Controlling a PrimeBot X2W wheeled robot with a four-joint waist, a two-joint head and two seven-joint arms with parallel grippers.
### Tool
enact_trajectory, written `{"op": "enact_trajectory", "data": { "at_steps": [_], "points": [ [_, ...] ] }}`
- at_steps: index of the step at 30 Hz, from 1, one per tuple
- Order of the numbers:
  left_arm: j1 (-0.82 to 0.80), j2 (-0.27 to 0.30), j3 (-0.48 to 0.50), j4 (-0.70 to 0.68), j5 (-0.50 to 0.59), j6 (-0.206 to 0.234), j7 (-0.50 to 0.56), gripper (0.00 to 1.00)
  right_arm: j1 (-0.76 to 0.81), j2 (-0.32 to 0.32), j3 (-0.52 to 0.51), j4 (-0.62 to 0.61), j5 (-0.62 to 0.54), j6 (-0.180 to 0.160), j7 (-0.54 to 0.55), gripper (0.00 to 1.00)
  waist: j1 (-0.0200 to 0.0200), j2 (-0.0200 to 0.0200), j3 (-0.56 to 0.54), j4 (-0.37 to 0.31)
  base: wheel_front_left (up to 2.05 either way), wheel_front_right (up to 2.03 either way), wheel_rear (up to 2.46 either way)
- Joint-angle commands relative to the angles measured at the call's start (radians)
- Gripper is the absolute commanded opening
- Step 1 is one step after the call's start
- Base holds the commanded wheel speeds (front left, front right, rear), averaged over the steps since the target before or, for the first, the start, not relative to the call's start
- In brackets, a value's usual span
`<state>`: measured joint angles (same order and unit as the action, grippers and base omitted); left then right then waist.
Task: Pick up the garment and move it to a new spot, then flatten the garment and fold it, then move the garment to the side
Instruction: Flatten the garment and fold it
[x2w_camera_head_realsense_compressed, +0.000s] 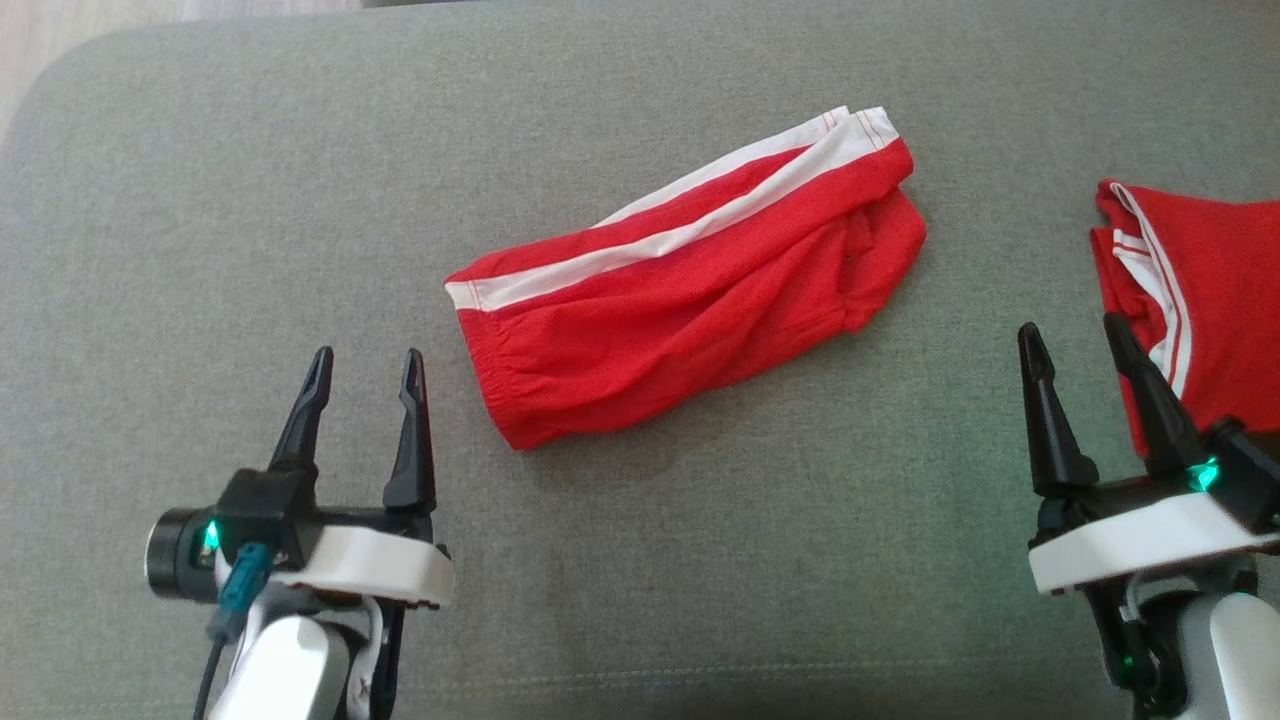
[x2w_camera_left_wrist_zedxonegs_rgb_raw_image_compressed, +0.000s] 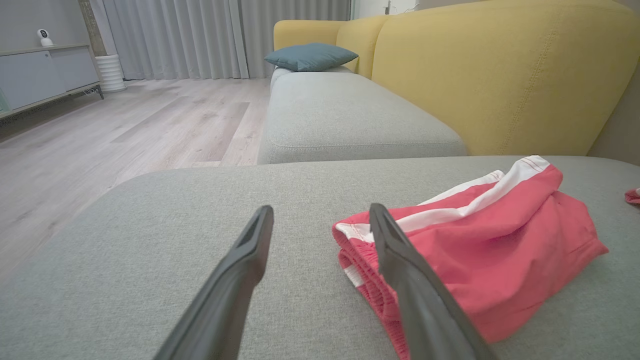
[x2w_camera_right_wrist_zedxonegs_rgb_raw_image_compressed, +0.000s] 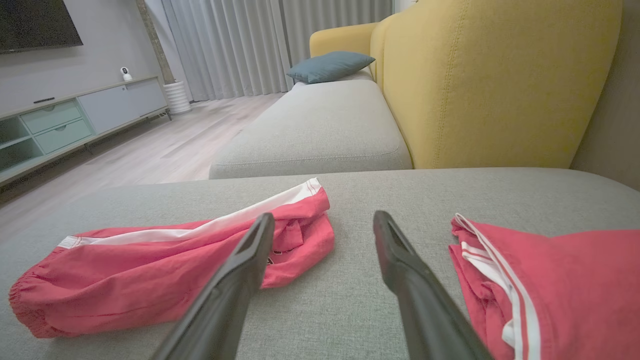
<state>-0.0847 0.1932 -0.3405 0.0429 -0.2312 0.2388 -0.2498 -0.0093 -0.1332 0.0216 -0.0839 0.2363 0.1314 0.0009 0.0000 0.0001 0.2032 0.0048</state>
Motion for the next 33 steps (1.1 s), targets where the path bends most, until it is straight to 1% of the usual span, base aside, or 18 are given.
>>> {"op": "enact_trajectory", "data": {
  "at_steps": [1, 10, 15, 20, 26, 33],
  "points": [
    [-0.025, 0.012, 0.046, -0.030, 0.003, 0.001, -0.012, 1.00, -0.003, 0.000, 0.015, -0.039, -0.001, -0.001, 0.004, 1.00, 0.0000, -0.0001, 0.002, 0.000, 0.00, 0.00, 0.00],
    [-0.045, 0.007, 0.045, -0.037, 0.009, -0.006, -0.012, 1.00, -0.052, -0.021, 0.015, -0.002, 0.016, -0.001, 0.031, 1.00, 0.0000, -0.0001, 0.032, 0.010, 0.00, 0.00, 0.00],
    [-0.080, -0.005, 0.038, -0.046, 0.017, -0.014, -0.012, 1.00, -0.156, -0.057, 0.038, 0.071, 0.039, -0.001, 0.062, 1.00, 0.0000, -0.0001, 0.079, 0.032, 0.00, 0.00, 0.00],
    [-0.120, -0.026, 0.029, -0.049, 0.025, -0.028, -0.012, 1.00, -0.305, -0.092, 0.083, 0.189, 0.064, -0.001, 0.115, 1.00, 0.0000, -0.0001, 0.138, 0.067, 0.00, 0.00, 0.00],
    [-0.166, -0.056, 0.021, -0.042, 0.037, -0.051, -0.012, 1.00, -0.477, -0.119, 0.118, 0.369, 0.089, -0.001, 0.200, 1.00, 0.0000, -0.0001, 0.195, 0.110, 0.00, 0.00, 0.00],
    [-0.186, -0.080, 0.028, -0.030, 0.054, -0.068, -0.012, 1.00, -0.600, -0.131, 0.144, 0.552, 0.096, -0.001, 0.286, 1.00, 0.0000, -0.0001, 0.214, 0.128, 0.00, 0.00, 0.00]
  ]
}}
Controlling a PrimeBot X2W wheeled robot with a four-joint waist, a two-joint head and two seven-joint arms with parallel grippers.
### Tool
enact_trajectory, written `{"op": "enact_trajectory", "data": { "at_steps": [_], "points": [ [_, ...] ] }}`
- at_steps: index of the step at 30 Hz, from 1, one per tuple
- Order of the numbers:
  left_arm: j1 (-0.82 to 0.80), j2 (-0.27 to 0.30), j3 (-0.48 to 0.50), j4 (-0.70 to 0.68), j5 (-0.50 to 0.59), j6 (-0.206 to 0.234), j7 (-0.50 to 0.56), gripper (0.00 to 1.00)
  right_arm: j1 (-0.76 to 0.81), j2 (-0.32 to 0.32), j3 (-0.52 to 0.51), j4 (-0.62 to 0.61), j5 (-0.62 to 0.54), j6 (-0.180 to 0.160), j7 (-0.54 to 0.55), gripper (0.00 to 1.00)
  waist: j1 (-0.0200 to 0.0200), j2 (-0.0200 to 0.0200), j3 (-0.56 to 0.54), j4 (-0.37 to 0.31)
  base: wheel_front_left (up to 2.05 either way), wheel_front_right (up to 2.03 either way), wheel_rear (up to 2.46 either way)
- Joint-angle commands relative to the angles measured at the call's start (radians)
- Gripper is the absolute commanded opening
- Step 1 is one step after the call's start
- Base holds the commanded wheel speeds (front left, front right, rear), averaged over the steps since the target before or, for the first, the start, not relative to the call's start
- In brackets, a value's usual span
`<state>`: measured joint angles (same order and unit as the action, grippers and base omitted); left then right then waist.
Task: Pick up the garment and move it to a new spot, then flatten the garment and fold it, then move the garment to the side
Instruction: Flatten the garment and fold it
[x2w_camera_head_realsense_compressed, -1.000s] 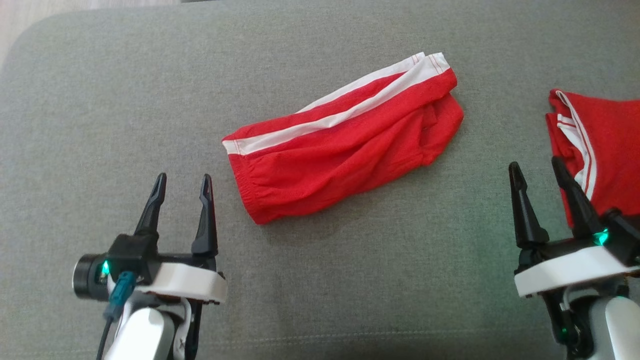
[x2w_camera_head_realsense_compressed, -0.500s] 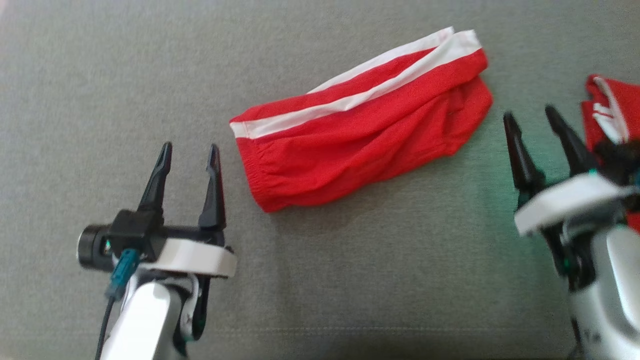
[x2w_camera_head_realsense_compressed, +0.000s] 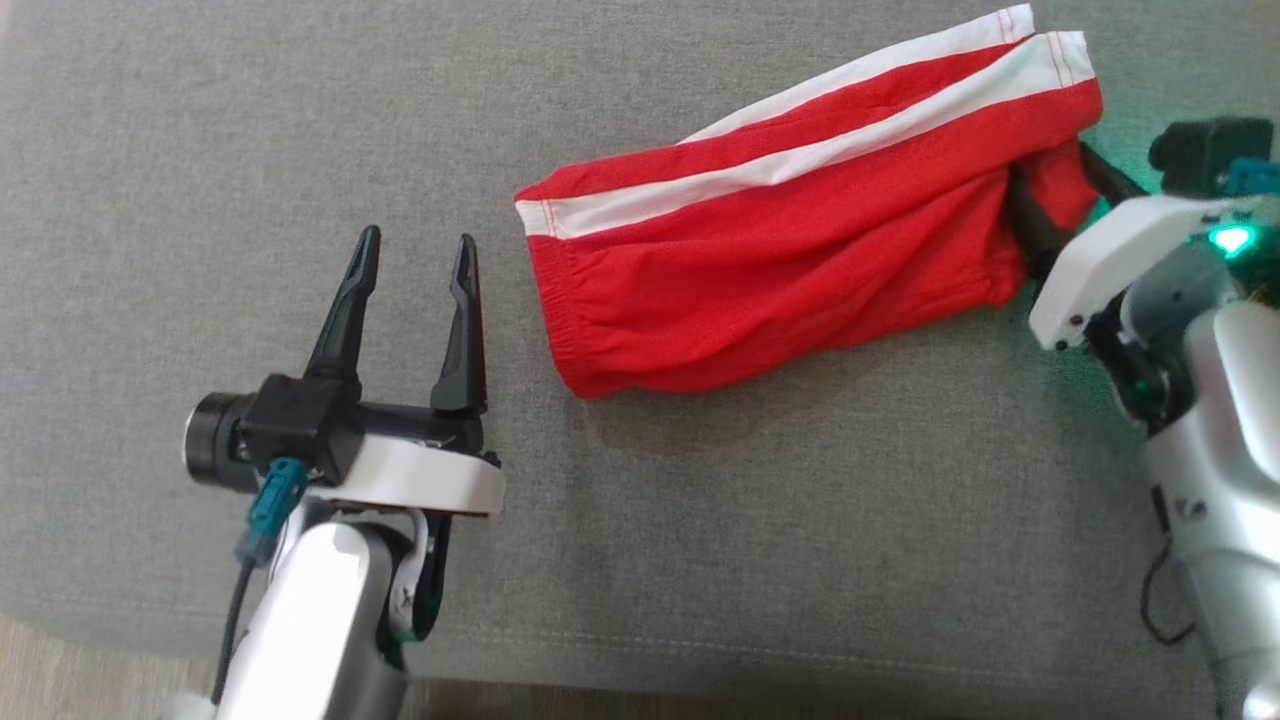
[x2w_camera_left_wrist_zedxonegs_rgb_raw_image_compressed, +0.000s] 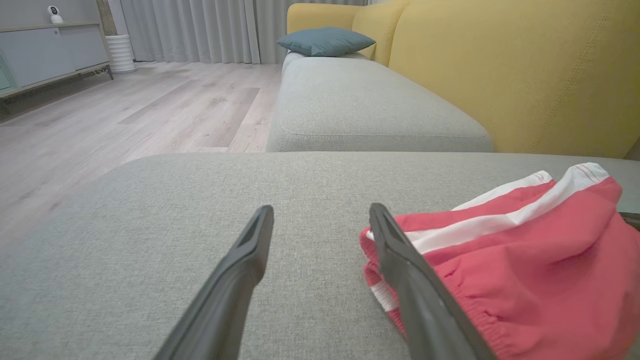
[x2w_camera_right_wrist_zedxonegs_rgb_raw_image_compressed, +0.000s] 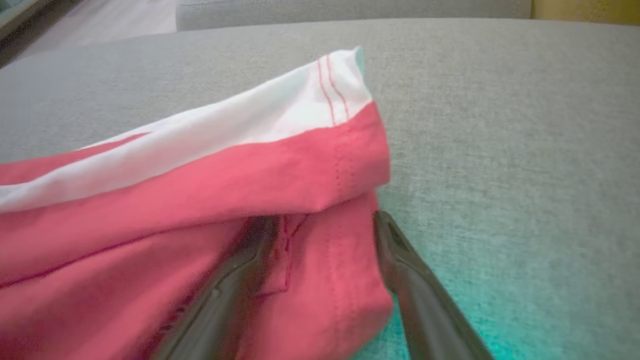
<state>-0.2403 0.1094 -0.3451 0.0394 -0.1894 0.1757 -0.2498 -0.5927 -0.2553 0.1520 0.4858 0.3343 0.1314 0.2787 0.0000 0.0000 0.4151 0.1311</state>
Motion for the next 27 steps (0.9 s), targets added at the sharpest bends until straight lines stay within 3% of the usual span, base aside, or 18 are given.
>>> {"op": "enact_trajectory", "data": {
  "at_steps": [1, 4, 5, 6, 8, 14, 27],
  "points": [
    [-0.030, -0.001, 0.035, -0.024, 0.017, -0.008, -0.012, 1.00, -0.040, -0.009, 0.018, 0.029, -0.011, -0.001, 0.044, 1.00, 0.0000, 0.0000, 0.003, 0.003, 0.00, 0.00, 0.00],
    [-0.031, -0.007, 0.040, -0.020, 0.022, -0.015, -0.012, 1.00, -0.058, 0.003, 0.034, 0.076, -0.005, -0.001, 0.106, 1.00, 0.0000, 0.0000, 0.001, 0.003, 0.00, 0.00, 0.00],
    [-0.031, -0.009, 0.042, -0.018, 0.024, -0.017, -0.012, 1.00, -0.060, 0.008, 0.041, 0.084, 0.007, -0.001, 0.126, 0.67, 0.0000, 0.0000, 0.000, 0.003, 0.00, 0.00, 0.00],
    [-0.031, -0.010, 0.044, -0.016, 0.025, -0.020, -0.012, 1.00, -0.057, 0.015, 0.047, 0.089, 0.026, -0.001, 0.146, 0.00, 0.0000, 0.0000, -0.003, 0.003, 0.00, 0.00, 0.00],
    [-0.027, -0.013, 0.048, -0.012, 0.028, -0.024, -0.012, 1.00, -0.042, 0.020, 0.061, 0.086, 0.058, -0.001, 0.177, 0.00, 0.0000, 0.0000, -0.013, 0.002, 0.00, 0.00, 0.00],
    [-0.009, -0.018, 0.063, -0.009, 0.039, -0.028, -0.012, 1.00, 0.066, 0.013, 0.038, -0.022, 0.138, -0.001, 0.135, 0.00, 0.0000, 0.0000, -0.047, -0.012, 0.00, 0.00, 0.00],
    [0.032, -0.013, 0.081, -0.003, 0.054, -0.041, -0.012, 1.00, 0.368, 0.024, -0.146, -0.282, 0.157, -0.001, 0.053, 0.00, 0.0000, 0.0000, -0.108, -0.057, 0.00, 0.00, 0.00]
  ]
}}
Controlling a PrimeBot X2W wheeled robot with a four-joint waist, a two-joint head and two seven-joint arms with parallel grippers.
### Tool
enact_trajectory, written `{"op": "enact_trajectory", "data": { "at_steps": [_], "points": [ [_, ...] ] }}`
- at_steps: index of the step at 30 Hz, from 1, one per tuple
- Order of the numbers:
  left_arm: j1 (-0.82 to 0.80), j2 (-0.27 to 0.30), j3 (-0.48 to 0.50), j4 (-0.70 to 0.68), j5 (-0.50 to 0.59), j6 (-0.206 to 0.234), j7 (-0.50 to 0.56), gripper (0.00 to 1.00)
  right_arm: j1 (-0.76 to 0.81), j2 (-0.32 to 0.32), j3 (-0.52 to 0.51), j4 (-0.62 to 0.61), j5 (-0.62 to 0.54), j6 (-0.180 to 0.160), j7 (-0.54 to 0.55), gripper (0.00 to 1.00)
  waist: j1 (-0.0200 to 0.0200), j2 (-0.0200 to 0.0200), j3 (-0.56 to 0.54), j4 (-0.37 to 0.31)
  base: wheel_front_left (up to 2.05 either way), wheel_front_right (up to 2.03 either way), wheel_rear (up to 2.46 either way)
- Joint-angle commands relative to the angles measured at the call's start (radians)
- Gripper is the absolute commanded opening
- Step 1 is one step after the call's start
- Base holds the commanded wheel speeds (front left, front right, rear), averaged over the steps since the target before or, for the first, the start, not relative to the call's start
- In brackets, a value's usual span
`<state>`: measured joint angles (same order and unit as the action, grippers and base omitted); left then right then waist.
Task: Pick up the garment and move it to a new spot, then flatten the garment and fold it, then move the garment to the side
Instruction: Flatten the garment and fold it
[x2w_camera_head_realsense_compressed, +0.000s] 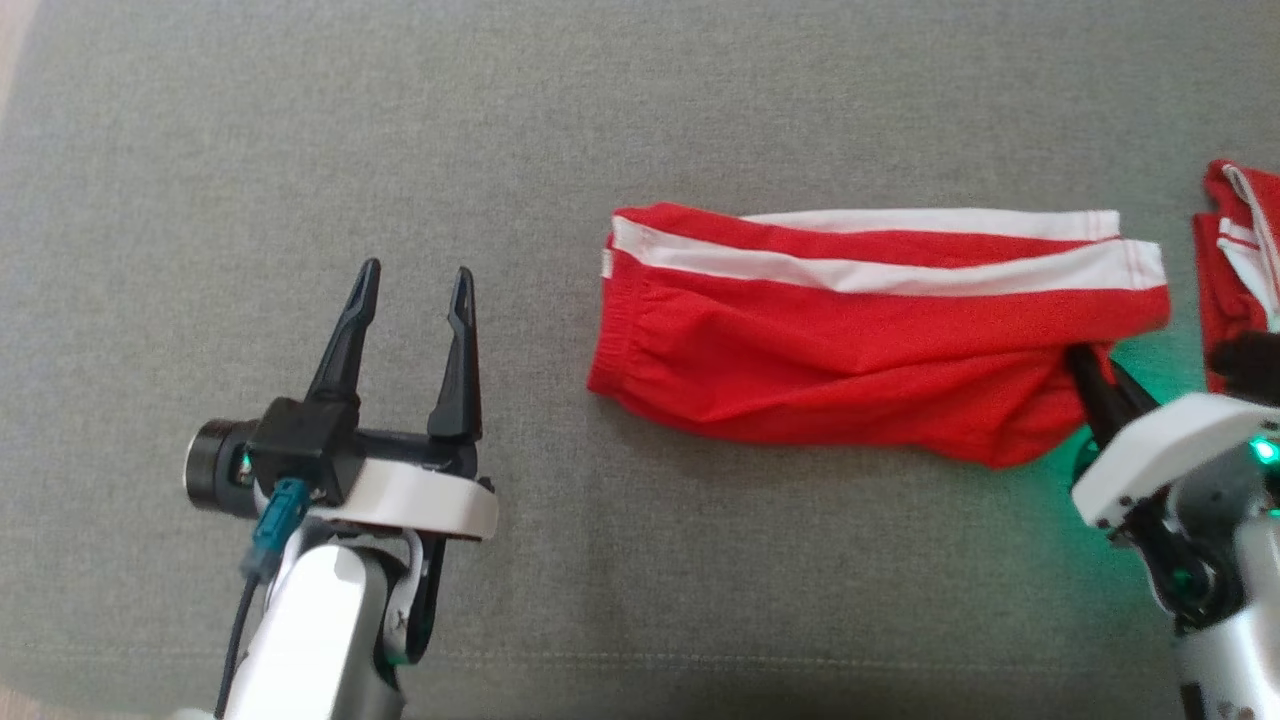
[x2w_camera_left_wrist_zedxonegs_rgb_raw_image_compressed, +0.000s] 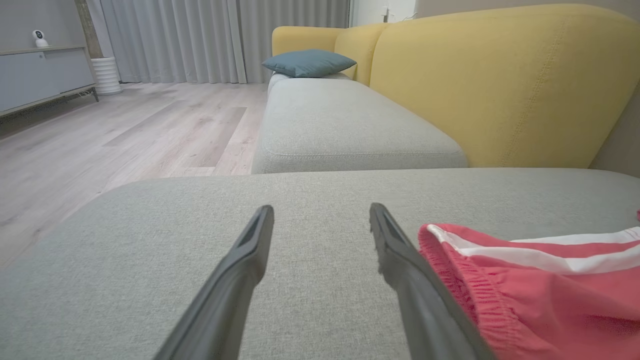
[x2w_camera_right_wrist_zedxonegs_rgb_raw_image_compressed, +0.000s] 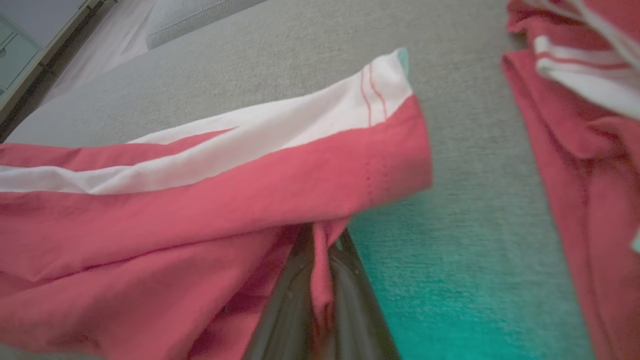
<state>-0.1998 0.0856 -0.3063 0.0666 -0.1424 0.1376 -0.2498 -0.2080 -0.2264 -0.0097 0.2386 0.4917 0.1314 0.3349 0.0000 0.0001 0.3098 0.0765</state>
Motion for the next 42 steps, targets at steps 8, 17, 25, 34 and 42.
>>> {"op": "enact_trajectory", "data": {
  "at_steps": [8, 17, 25, 34, 42],
  "points": [
    [0.009, 0.010, 0.038, -0.013, 0.007, -0.011, -0.012, 1.00, 0.015, 0.002, -0.006, -0.170, 0.007, -0.001, 0.093, 0.00, 0.0000, -0.0001, -0.048, 0.000, 0.00, 0.00, 0.00],
    [0.024, 0.004, 0.027, 0.000, -0.001, -0.017, -0.012, 1.00, -0.098, 0.090, 0.164, -0.281, 0.150, -0.001, 0.287, 0.00, 0.0000, -0.0001, -0.095, 0.033, 0.00, 0.00, 0.00],
    [0.027, -0.007, 0.008, 0.009, -0.008, -0.022, -0.012, 1.00, -0.165, 0.166, 0.345, -0.110, 0.220, -0.001, 0.262, 0.00, 0.0000, -0.0001, -0.097, 0.095, 0.00, 0.00, 0.00],
    [0.033, -0.015, 0.005, 0.007, -0.011, -0.015, -0.012, 1.00, -0.189, 0.175, 0.481, -0.024, 0.221, -0.001, 0.113, 1.00, 0.0000, -0.0001, -0.088, 0.101, 0.00, 0.00, 0.00],
    [0.029, -0.010, 0.019, 0.004, -0.005, -0.012, -0.012, 1.00, -0.201, 0.112, 0.564, -0.119, 0.105, -0.001, -0.139, 1.00, 0.0000, -0.0001, -0.092, 0.069, 0.00, 0.00, 0.00]
  ]
}}
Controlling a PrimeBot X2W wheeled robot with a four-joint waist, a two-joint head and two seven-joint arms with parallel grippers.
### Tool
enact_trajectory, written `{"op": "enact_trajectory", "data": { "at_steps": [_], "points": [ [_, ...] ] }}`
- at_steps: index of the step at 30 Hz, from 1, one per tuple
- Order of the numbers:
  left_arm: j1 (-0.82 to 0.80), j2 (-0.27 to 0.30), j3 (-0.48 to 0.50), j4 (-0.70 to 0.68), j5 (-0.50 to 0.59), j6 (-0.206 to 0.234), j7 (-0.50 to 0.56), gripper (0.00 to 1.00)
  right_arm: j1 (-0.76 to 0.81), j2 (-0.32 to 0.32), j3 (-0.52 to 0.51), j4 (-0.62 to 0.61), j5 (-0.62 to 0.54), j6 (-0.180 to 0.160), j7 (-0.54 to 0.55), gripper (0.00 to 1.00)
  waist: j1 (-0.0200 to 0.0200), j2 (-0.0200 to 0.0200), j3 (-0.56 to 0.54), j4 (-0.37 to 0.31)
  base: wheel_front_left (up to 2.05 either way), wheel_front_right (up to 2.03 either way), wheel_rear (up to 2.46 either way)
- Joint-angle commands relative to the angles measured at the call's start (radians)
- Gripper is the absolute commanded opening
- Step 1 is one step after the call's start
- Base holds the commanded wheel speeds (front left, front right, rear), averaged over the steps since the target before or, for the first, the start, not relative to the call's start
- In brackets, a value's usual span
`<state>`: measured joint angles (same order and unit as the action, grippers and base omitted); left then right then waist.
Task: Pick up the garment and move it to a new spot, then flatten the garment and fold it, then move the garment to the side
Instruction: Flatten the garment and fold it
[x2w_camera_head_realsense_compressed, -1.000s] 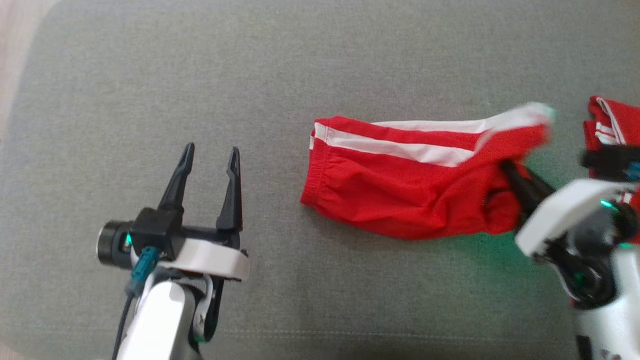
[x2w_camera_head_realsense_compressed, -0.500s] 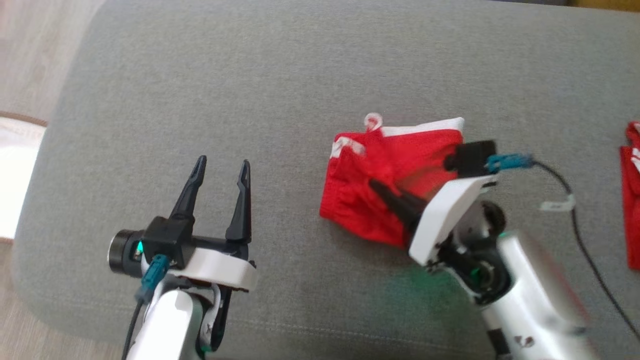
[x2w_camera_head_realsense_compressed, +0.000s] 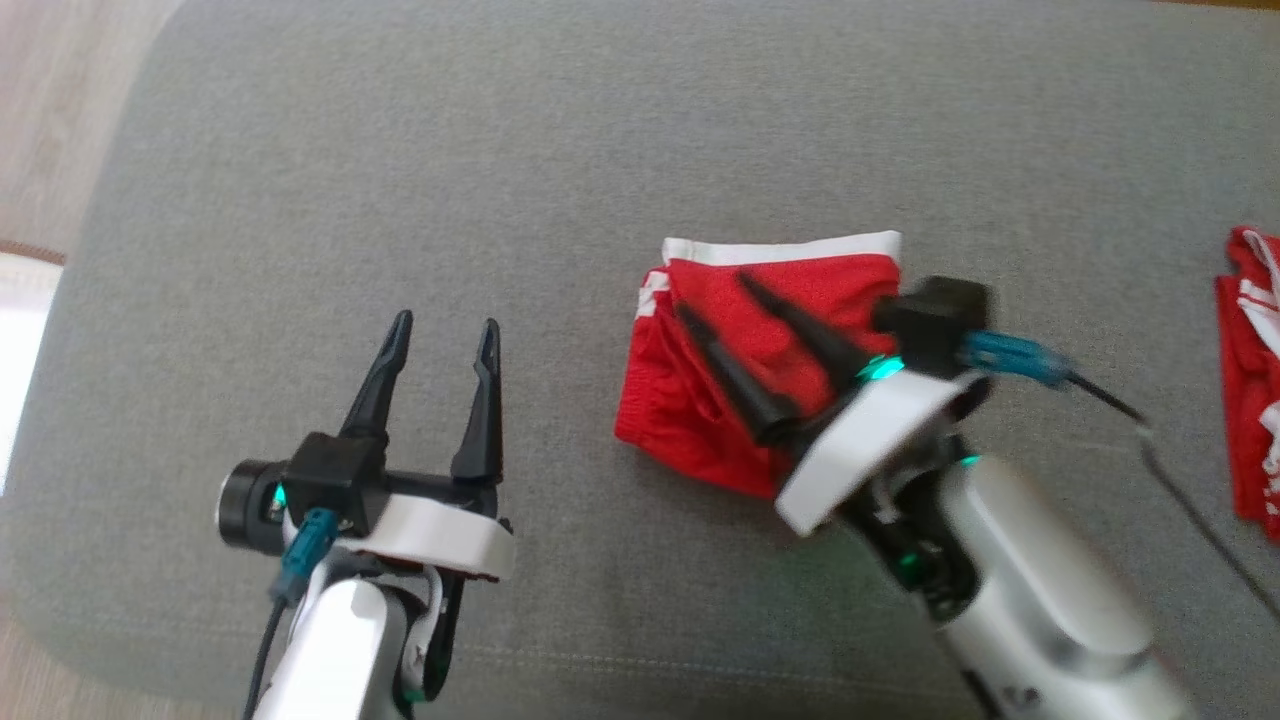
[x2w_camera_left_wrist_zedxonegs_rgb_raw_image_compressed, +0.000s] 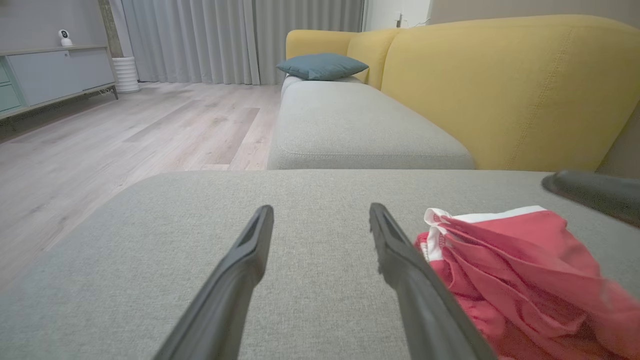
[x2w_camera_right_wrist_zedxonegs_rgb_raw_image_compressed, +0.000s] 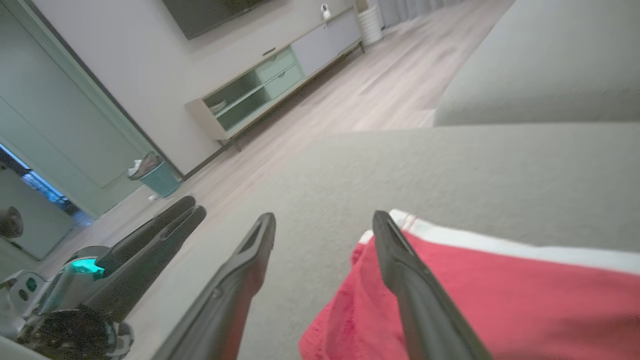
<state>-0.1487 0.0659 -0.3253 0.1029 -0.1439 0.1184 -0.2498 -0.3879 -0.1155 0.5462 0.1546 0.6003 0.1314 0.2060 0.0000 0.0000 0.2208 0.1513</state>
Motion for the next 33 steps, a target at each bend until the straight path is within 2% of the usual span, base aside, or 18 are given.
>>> {"op": "enact_trajectory", "data": {
  "at_steps": [1, 5, 8, 14, 18, 25, 33],
  "points": [
    [-0.021, 0.012, 0.040, -0.032, -0.002, 0.008, -0.012, 1.00, -0.018, -0.011, 0.000, -0.048, -0.028, -0.001, -0.049, 1.00, 0.0000, 0.0000, -0.005, -0.012, 0.00, 0.00, 0.00],
    [-0.012, 0.022, 0.052, -0.033, 0.000, 0.012, -0.012, 1.00, 0.023, -0.045, -0.088, -0.093, -0.109, -0.001, -0.175, 1.00, 0.0000, 0.0000, -0.017, -0.042, 0.00, 0.00, 0.00],
    [-0.005, 0.031, 0.061, -0.035, 0.001, 0.018, -0.012, 1.00, 0.078, -0.058, -0.184, -0.128, -0.158, -0.001, -0.230, 1.00, 0.0000, 0.0000, -0.024, -0.065, 0.00, 0.00, 0.00],
    [0.012, 0.054, 0.083, -0.041, -0.002, 0.030, -0.012, 1.00, 0.219, -0.072, -0.378, -0.189, -0.244, -0.001, -0.274, 1.00, 0.0000, 0.0000, -0.039, -0.106, 0.00, 0.00, 0.00],
    [0.025, 0.069, 0.090, -0.049, -0.002, 0.037, -0.008, 1.00, 0.310, -0.066, -0.473, -0.219, -0.287, -0.001, -0.274, 1.00, 0.0000, 0.0000, -0.047, -0.123, 0.00, 0.00, 0.00],
    [0.052, 0.085, 0.092, -0.065, 0.001, 0.054, 0.010, 1.00, 0.394, -0.023, -0.520, -0.269, -0.326, -0.001, -0.249, 1.00, 0.0000, 0.0000, -0.054, -0.139, 0.00, 0.00, 0.00],
    [0.060, 0.092, 0.087, -0.069, 0.000, 0.059, 0.019, 1.00, 0.402, -0.019, -0.521, -0.280, -0.331, -0.001, -0.228, 1.00, 0.0000, 0.0000, -0.060, -0.135, 0.00, 0.00, 0.00]
  ]
}}
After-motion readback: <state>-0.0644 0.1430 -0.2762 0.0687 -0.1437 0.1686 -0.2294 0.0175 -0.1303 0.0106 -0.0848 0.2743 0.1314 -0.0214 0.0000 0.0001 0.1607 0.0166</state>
